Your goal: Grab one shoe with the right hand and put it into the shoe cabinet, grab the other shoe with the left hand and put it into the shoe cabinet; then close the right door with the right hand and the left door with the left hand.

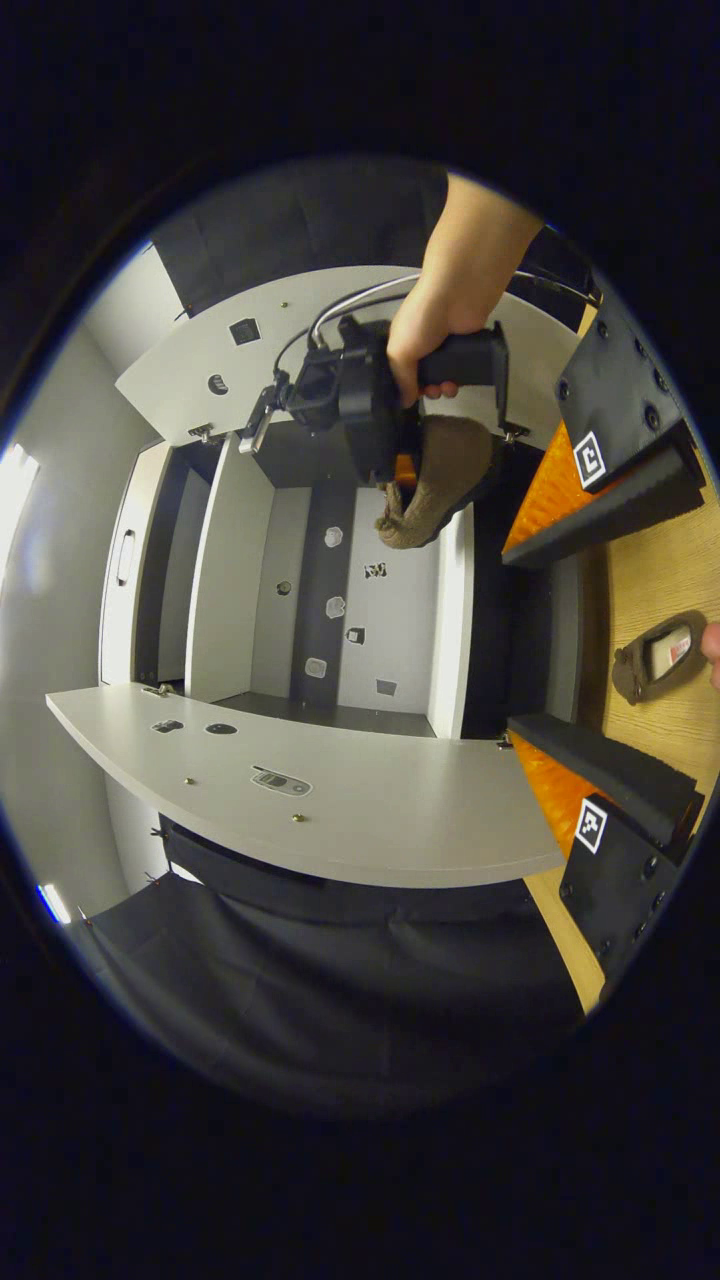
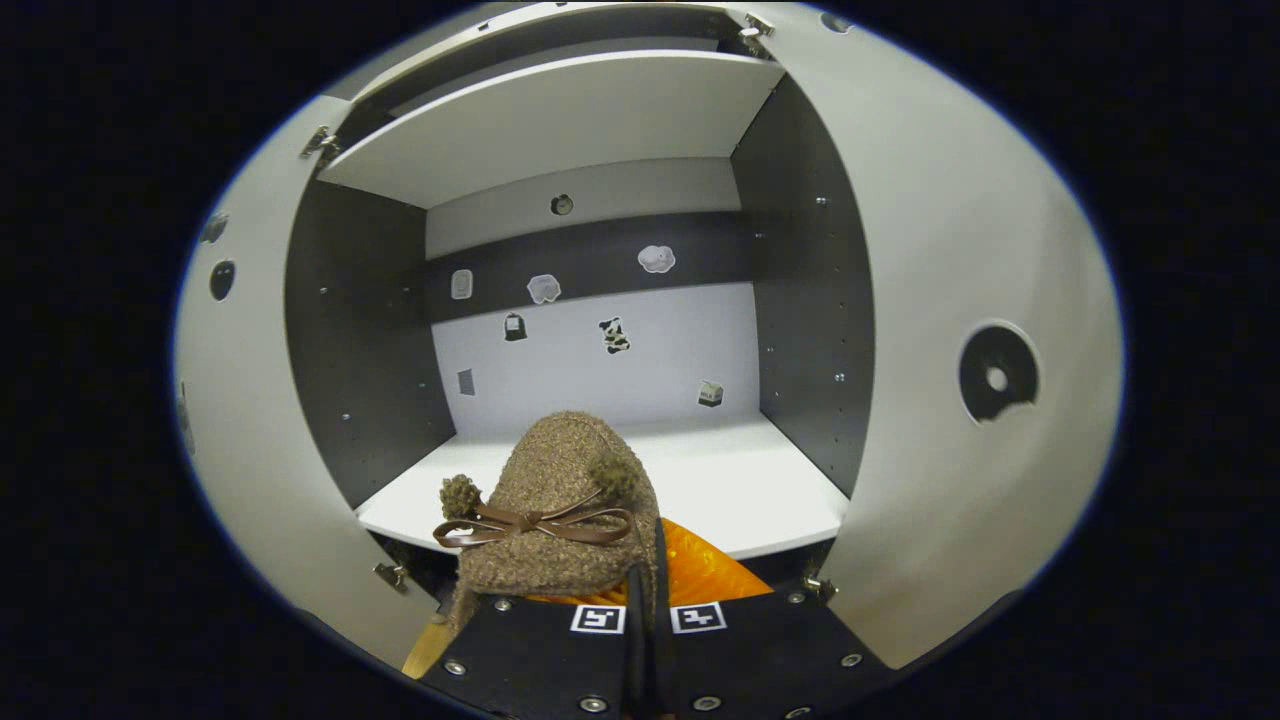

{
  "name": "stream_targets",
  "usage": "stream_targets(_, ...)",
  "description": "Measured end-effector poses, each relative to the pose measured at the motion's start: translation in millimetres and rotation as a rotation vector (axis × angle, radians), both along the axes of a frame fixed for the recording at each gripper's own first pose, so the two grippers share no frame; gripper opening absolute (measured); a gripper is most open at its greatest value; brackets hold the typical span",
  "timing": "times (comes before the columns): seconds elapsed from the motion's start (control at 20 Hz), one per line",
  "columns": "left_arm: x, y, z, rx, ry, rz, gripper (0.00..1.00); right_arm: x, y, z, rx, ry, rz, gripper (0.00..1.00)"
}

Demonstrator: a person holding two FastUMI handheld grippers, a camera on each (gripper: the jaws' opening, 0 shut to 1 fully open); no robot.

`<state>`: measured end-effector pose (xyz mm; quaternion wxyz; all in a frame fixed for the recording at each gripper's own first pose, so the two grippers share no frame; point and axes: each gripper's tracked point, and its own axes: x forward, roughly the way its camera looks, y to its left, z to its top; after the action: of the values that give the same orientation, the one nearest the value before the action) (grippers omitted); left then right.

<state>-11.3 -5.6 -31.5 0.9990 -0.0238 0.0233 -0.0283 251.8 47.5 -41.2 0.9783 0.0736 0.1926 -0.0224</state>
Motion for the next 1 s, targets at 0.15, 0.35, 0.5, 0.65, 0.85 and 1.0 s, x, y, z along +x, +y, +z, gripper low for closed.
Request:
stream_targets(0.15, -1, 10, -2, 0.003, 0.005, 0.022, 0.96, 50, -11, -4, -0.011, 0.048, -0.039, 0.02)
stream_targets(0.35, -3, 25, -6, 0.002, 0.017, 0.056, 0.96, 93, -20, -15, -0.078, 0.107, -0.065, 0.02)
stream_targets(0.5, 0, 35, -9, 0.001, 0.029, 0.079, 0.96, 112, -28, -34, -0.107, 0.175, -0.087, 0.03)
stream_targets(0.65, 2, 42, -10, -0.003, 0.028, 0.097, 0.99, 116, -31, -54, -0.099, 0.241, -0.08, 0.05)
stream_targets(0.85, 7, 44, -13, 0.0, 0.034, 0.099, 0.96, 114, -34, -54, -0.093, 0.248, -0.071, 0.14)
stream_targets(1.0, 12, 40, -13, 0.0, 0.029, 0.086, 0.96, 107, -38, -52, -0.117, 0.254, -0.043, 0.19)
